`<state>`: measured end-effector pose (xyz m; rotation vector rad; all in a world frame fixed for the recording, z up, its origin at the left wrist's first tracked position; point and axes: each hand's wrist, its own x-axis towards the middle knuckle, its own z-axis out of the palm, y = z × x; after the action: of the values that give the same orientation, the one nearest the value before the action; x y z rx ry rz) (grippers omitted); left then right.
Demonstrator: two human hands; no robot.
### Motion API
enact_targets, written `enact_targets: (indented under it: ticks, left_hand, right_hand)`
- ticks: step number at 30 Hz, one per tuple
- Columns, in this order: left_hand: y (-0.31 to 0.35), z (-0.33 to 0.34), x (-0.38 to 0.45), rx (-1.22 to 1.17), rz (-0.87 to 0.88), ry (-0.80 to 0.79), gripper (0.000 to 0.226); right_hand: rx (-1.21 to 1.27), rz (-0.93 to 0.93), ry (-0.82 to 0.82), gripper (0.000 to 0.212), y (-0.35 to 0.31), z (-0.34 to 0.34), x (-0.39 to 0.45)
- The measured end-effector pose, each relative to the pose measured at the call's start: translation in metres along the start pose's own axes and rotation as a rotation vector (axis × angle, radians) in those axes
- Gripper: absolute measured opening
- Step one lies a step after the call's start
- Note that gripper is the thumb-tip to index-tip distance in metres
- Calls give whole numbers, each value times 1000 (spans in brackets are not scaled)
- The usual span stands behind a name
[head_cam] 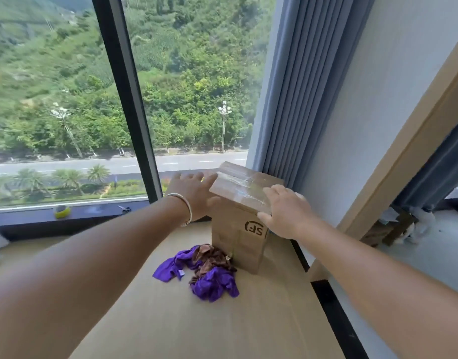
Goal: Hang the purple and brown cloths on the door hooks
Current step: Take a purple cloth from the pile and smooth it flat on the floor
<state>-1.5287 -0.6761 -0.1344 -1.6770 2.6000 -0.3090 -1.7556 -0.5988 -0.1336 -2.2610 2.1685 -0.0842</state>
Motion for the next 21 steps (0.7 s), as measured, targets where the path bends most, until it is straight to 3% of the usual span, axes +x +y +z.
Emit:
enact_targets:
  ticks: [11, 21]
  left_hand:
    - [-73, 174, 79, -97, -77, -264, 67]
    - [-45, 350, 68, -281, -226, -532, 62]
  right_hand:
    - [27, -101, -268, 60, -32, 142, 138]
    - [9, -171, -526, 58, -15, 310, 185]
